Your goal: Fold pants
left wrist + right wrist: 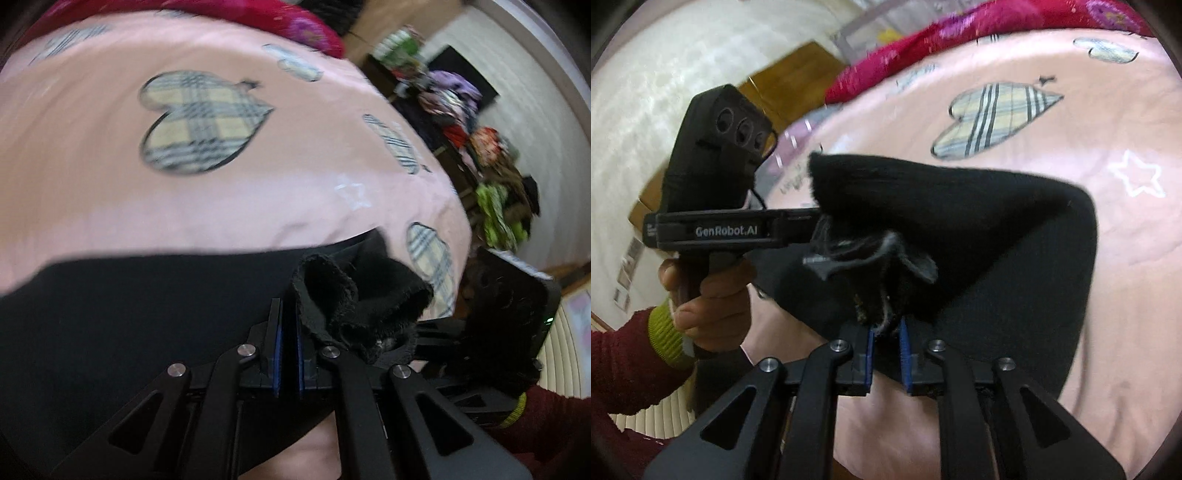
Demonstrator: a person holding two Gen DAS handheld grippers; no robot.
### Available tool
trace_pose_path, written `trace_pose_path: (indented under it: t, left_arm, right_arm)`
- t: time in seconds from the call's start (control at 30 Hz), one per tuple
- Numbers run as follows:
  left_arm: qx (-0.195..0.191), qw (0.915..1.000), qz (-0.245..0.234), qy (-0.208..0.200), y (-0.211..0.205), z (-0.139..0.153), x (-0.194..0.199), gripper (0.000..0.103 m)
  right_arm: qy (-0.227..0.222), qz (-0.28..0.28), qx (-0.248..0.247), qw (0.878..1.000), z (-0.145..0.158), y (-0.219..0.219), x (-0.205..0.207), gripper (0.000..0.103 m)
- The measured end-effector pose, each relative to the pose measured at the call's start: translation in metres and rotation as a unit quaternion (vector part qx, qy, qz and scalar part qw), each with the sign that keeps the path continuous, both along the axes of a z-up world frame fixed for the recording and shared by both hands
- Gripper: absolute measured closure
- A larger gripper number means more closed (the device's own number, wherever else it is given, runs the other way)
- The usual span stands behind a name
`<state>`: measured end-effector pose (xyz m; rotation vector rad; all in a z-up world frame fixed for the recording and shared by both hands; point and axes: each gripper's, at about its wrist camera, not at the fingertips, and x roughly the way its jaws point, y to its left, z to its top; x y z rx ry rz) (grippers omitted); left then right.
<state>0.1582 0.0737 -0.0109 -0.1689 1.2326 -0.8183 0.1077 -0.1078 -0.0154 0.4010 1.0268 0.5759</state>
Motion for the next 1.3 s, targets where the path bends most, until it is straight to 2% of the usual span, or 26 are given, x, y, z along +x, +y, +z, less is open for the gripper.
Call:
trace_pose_path:
  t: [0.03,0.2,0.27,0.33,0.4,0.47,0.87,1.3]
  left_arm:
    - [-0.001,1.0000,0.008,0.004,0.005,-0.004,-0.002,0.100]
    - [-0.007,0.9968,0.078,0.016,0.040,-0.013,-0.016,0.096]
    - [-0.008,0.9942,0.106,0.012,0.056,-0.012,-0.022,0.094]
    - [-0.006,0.9904,0.138,0.001,0.072,-0.006,-0.029,0.086]
    - [-0.003,0.9857,0.169,-0.007,0.088,-0.001,-0.038,0.072]
    - [-0.003,0.9797,0.200,-0.010,0.107,0.002,-0.046,0.067]
    - [0.004,0.9456,0.325,-0.011,0.196,0.014,-0.085,0.064]
    - [0.049,0.9089,0.413,-0.027,0.243,0.022,-0.113,0.054]
  right_arm:
    - [0.003,0.004,-0.008,1.000,-0.003,0.004,-0.001,0.086]
    - [0.002,0.032,-0.016,0.999,-0.005,0.012,-0.001,0.062]
    - [0.000,0.041,-0.020,0.999,-0.003,0.018,0.000,0.060]
    - [0.001,0.050,-0.021,0.999,-0.002,0.024,0.003,0.060]
    - [0.004,0.060,-0.019,0.998,0.000,0.031,0.011,0.058]
    - [-0.003,0.071,-0.019,0.997,0.008,0.042,0.001,0.058]
    - [-0.029,0.138,-0.015,0.990,0.027,0.105,0.025,0.058]
    - [-0.042,0.165,-0.016,0.985,0.039,0.126,0.030,0.058]
